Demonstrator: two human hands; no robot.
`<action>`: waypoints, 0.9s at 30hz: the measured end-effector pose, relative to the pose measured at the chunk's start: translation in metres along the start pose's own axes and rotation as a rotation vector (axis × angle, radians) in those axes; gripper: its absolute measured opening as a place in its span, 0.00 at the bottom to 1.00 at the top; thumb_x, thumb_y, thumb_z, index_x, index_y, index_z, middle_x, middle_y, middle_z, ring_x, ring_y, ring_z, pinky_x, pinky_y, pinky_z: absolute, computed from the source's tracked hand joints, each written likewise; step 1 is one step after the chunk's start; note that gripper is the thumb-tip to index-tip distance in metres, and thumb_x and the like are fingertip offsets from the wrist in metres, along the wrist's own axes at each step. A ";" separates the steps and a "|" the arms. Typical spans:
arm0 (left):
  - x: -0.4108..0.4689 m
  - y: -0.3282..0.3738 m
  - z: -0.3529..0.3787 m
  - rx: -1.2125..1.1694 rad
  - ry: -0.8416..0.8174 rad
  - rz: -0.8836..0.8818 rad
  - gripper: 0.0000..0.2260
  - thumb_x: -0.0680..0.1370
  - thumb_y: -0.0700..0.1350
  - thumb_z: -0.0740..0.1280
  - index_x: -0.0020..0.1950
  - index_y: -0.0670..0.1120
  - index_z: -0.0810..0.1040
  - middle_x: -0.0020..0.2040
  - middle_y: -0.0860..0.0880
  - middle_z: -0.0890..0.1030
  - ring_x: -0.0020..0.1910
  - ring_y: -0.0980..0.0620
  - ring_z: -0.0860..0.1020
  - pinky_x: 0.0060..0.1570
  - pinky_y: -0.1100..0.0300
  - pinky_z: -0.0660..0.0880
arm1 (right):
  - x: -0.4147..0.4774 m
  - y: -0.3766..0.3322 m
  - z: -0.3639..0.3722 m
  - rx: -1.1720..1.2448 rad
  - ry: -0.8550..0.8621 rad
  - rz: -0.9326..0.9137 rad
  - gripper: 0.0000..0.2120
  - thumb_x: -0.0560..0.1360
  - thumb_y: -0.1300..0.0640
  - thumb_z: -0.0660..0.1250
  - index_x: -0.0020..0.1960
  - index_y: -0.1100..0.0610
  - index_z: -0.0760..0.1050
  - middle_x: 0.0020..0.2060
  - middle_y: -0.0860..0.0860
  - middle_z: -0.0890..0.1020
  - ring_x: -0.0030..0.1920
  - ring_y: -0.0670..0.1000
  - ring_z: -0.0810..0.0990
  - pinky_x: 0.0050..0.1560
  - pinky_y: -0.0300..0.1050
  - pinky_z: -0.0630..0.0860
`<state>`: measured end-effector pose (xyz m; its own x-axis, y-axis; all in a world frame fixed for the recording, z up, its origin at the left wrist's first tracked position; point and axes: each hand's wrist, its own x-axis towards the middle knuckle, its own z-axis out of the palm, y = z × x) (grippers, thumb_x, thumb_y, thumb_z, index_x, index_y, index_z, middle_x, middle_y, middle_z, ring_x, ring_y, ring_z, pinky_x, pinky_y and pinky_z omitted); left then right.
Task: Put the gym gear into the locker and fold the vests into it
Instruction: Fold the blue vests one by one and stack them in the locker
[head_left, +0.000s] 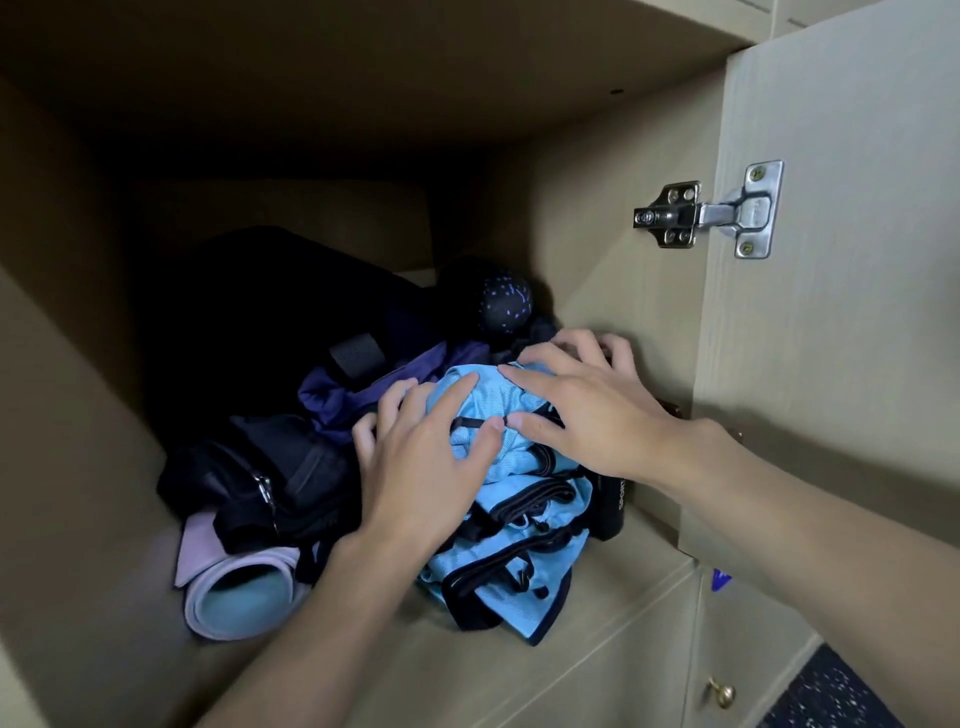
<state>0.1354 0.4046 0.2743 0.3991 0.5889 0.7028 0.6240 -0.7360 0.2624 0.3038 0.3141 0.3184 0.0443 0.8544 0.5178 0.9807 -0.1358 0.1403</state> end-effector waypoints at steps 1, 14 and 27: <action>-0.001 0.000 0.001 0.016 -0.008 0.007 0.29 0.75 0.68 0.48 0.74 0.62 0.67 0.71 0.58 0.70 0.75 0.55 0.57 0.69 0.53 0.51 | -0.001 -0.001 0.001 -0.045 -0.003 0.000 0.31 0.78 0.33 0.47 0.77 0.43 0.59 0.72 0.41 0.65 0.73 0.52 0.53 0.73 0.61 0.48; -0.002 0.000 0.004 0.076 0.039 0.129 0.24 0.78 0.62 0.53 0.69 0.56 0.76 0.64 0.54 0.78 0.64 0.53 0.74 0.71 0.54 0.51 | -0.002 -0.007 -0.001 -0.044 -0.105 0.037 0.23 0.80 0.37 0.53 0.72 0.42 0.68 0.71 0.40 0.63 0.74 0.55 0.49 0.73 0.64 0.45; 0.019 0.024 -0.028 0.114 -0.040 0.075 0.22 0.81 0.60 0.58 0.74 0.58 0.67 0.68 0.54 0.72 0.68 0.52 0.67 0.70 0.48 0.50 | -0.011 -0.015 -0.025 0.030 -0.051 0.223 0.28 0.80 0.36 0.56 0.78 0.41 0.57 0.78 0.47 0.50 0.77 0.56 0.45 0.75 0.65 0.46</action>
<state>0.1395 0.3886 0.3126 0.4727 0.5477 0.6903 0.6627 -0.7373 0.1312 0.2842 0.2941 0.3321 0.2698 0.8293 0.4894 0.9508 -0.3099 0.0010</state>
